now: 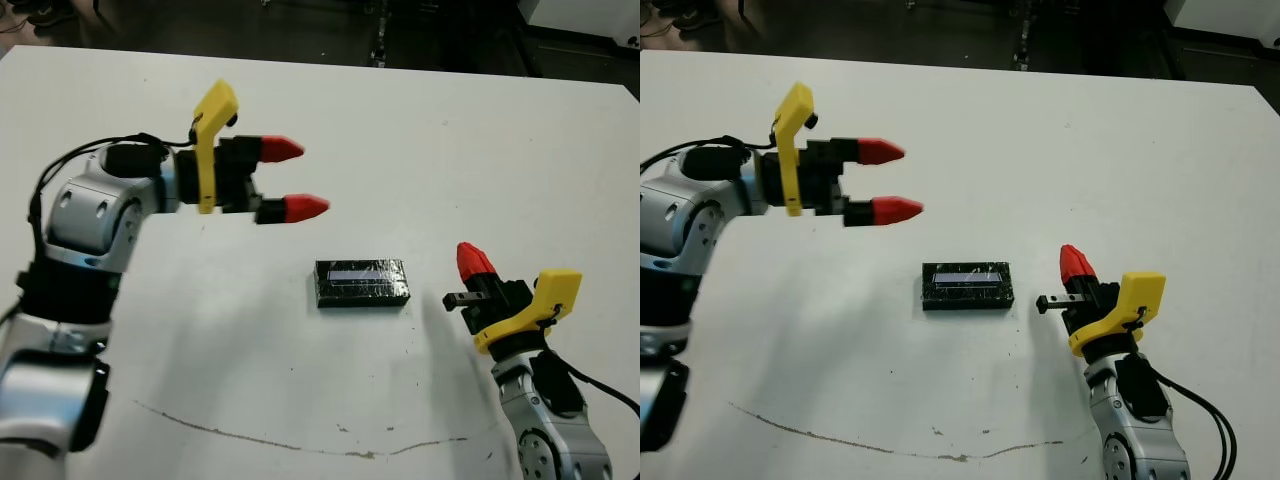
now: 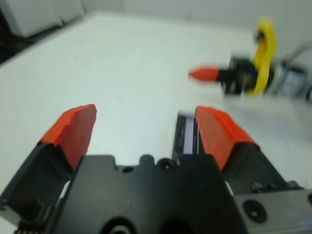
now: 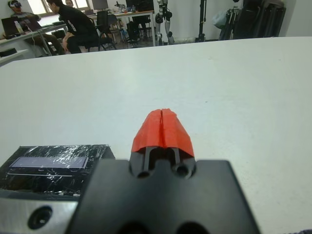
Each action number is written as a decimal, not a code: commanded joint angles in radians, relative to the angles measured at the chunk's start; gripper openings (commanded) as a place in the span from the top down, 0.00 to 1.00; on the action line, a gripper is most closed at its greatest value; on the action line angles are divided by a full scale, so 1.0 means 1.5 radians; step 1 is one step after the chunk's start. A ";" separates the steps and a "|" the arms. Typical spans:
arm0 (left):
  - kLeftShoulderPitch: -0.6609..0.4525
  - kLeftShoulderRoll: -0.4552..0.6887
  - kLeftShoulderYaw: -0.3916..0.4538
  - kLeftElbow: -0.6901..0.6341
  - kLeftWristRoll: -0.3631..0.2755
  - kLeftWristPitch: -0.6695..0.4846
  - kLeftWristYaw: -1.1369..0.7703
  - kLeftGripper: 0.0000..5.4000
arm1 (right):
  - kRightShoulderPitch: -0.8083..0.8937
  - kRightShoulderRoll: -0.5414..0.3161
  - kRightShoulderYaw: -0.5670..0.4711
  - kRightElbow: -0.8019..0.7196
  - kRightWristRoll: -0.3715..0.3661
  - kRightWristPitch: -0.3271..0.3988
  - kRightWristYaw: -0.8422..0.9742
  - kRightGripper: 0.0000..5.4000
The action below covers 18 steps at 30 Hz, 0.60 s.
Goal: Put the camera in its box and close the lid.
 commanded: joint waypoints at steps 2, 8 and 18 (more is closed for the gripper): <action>0.042 -0.046 0.001 -0.031 -0.019 0.013 0.076 0.28 | 0.003 -0.007 -0.007 0.002 -0.001 0.001 -0.003 1.00; 0.093 -0.086 -0.035 -0.057 -0.023 0.007 0.135 0.44 | 0.001 -0.010 -0.014 0.010 -0.002 -0.013 0.002 1.00; 0.134 -0.102 -0.107 -0.042 0.008 0.013 0.196 0.72 | -0.009 -0.006 -0.035 0.025 -0.006 -0.044 -0.007 1.00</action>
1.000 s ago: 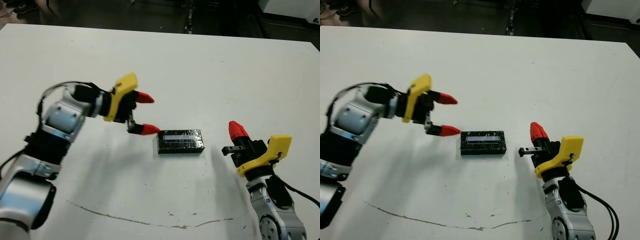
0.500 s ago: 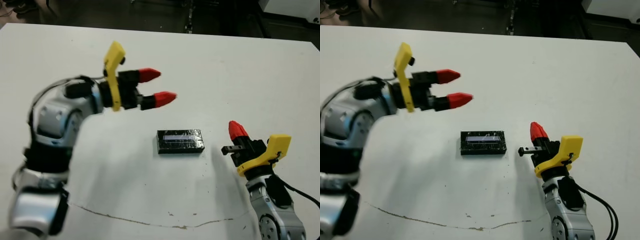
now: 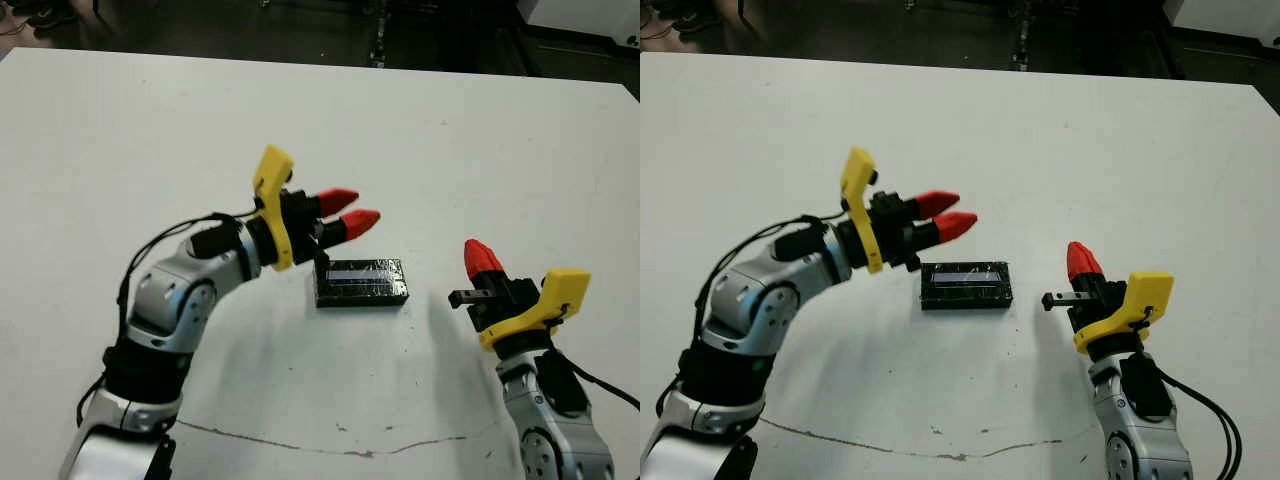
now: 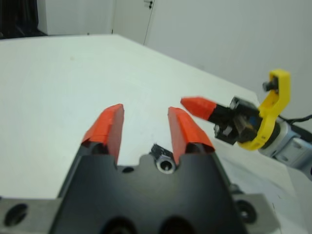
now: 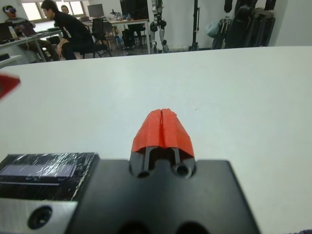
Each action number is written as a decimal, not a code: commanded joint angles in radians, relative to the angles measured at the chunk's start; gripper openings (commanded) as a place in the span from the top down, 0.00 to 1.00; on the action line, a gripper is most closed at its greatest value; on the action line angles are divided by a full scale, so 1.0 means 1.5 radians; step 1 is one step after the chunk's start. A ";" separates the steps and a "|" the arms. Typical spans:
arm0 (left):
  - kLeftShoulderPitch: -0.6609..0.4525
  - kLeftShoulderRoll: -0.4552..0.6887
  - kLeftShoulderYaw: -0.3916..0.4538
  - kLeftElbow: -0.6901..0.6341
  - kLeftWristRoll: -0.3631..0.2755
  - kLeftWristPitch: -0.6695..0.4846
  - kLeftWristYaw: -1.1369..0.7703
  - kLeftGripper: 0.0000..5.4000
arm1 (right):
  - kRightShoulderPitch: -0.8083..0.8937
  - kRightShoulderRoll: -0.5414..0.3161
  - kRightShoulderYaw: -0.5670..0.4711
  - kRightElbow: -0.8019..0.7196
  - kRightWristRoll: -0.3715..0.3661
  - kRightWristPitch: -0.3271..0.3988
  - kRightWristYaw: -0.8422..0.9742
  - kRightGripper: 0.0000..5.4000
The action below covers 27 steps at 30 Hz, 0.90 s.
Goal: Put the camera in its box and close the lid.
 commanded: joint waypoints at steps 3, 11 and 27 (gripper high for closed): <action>0.014 -0.008 -0.031 0.027 0.027 0.014 0.029 0.81 | -0.001 -0.006 -0.019 0.008 -0.002 -0.010 -0.008 1.00; 0.001 -0.008 -0.078 0.050 0.061 0.075 0.056 1.00 | -0.004 -0.001 -0.031 0.009 0.000 -0.009 -0.019 1.00; 0.002 -0.004 -0.136 0.085 0.089 0.137 0.045 1.00 | 0.000 -0.002 -0.021 0.003 0.000 -0.006 -0.017 1.00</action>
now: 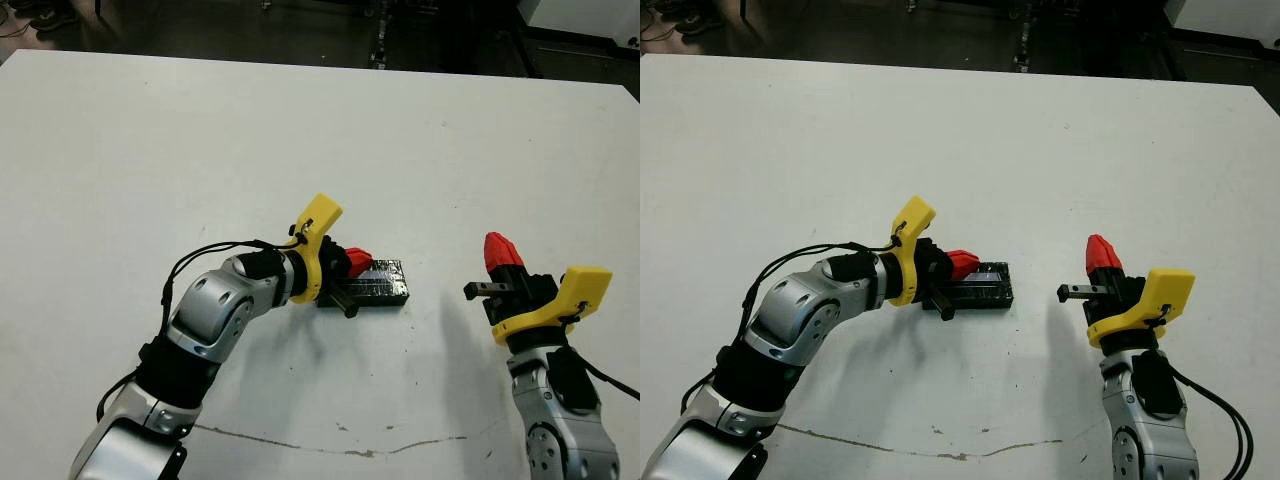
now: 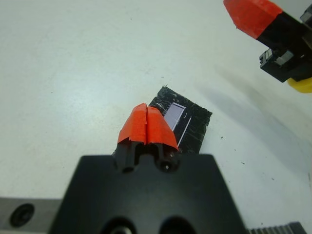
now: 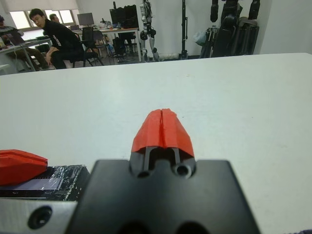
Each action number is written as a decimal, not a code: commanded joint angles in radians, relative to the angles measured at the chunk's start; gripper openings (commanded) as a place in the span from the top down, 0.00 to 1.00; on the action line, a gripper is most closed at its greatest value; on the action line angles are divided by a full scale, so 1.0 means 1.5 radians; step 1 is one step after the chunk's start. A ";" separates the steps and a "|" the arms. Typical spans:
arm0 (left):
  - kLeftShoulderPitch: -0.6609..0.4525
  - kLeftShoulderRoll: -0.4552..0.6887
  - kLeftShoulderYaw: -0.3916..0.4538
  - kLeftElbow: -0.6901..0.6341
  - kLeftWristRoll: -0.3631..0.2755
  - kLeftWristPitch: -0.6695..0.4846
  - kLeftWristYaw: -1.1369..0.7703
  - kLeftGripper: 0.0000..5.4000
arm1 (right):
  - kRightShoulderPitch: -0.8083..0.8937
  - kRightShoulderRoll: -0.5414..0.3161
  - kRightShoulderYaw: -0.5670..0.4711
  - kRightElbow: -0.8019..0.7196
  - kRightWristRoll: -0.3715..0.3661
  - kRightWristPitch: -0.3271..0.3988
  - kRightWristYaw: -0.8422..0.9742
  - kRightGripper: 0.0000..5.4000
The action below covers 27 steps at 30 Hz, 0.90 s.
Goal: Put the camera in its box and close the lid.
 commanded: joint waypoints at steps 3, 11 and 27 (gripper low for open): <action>0.037 0.010 -0.003 0.006 -0.003 0.043 0.000 1.00 | 0.007 -0.004 0.001 0.000 0.000 0.004 -0.002 1.00; 0.046 0.051 0.108 -0.092 -0.041 -0.050 -0.033 1.00 | 0.007 -0.003 0.011 0.002 0.008 0.006 0.004 1.00; 0.175 0.053 0.436 -0.116 -0.061 -0.445 0.062 1.00 | -0.025 0.010 0.010 -0.023 0.018 0.001 -0.020 1.00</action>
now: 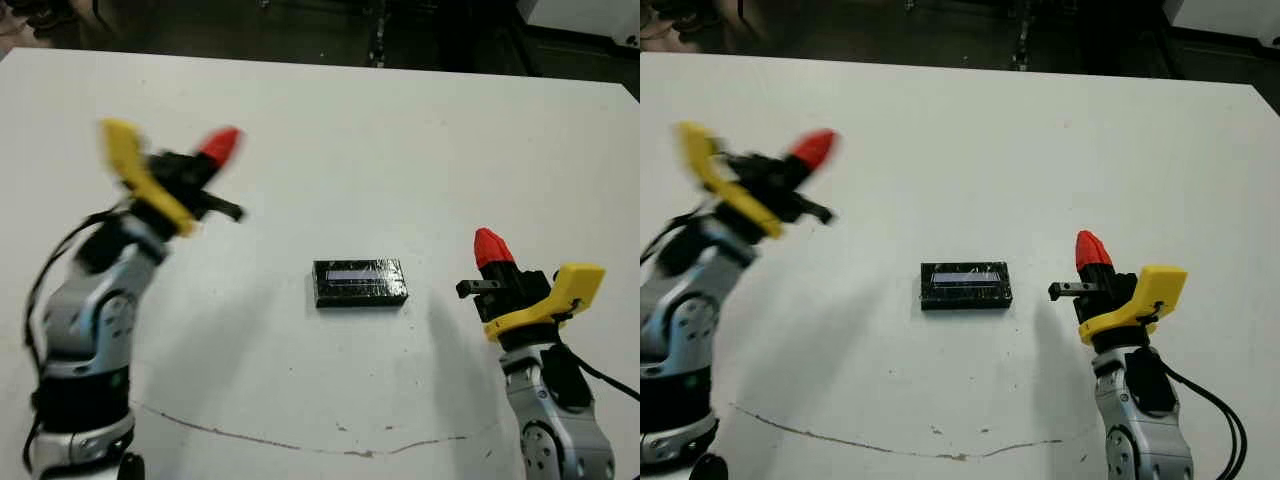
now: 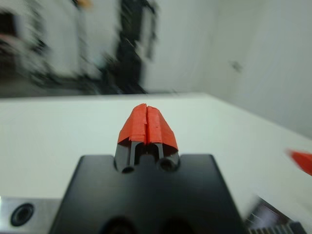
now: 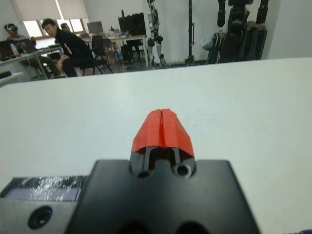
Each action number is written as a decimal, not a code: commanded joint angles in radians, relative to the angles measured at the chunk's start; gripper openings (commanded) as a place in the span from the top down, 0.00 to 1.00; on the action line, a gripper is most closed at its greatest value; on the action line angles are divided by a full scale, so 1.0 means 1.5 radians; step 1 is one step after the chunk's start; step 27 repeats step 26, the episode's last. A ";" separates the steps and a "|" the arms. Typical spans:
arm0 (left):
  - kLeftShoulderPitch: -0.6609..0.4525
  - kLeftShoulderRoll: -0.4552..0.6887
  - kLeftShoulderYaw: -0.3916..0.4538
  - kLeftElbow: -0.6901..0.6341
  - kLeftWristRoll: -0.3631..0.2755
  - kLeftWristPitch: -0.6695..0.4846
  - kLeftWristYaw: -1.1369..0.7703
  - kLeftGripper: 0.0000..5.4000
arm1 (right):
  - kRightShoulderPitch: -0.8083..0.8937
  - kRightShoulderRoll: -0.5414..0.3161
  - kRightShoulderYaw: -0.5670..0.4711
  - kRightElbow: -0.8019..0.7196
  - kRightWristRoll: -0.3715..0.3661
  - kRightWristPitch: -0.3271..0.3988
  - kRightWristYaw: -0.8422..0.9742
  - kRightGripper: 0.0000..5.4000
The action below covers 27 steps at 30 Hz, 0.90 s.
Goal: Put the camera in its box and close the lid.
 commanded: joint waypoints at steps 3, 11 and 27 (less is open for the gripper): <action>0.069 -0.017 -0.004 0.062 0.070 -0.173 0.013 1.00 | -0.025 0.014 0.002 0.007 -0.007 -0.024 -0.013 1.00; 0.115 -0.044 -0.046 0.104 0.094 -0.252 0.034 1.00 | -0.059 0.020 0.001 0.017 -0.016 -0.031 -0.025 1.00; 0.125 -0.044 -0.085 0.101 0.086 -0.248 0.053 1.00 | -0.052 0.016 -0.002 0.012 -0.028 -0.029 -0.041 1.00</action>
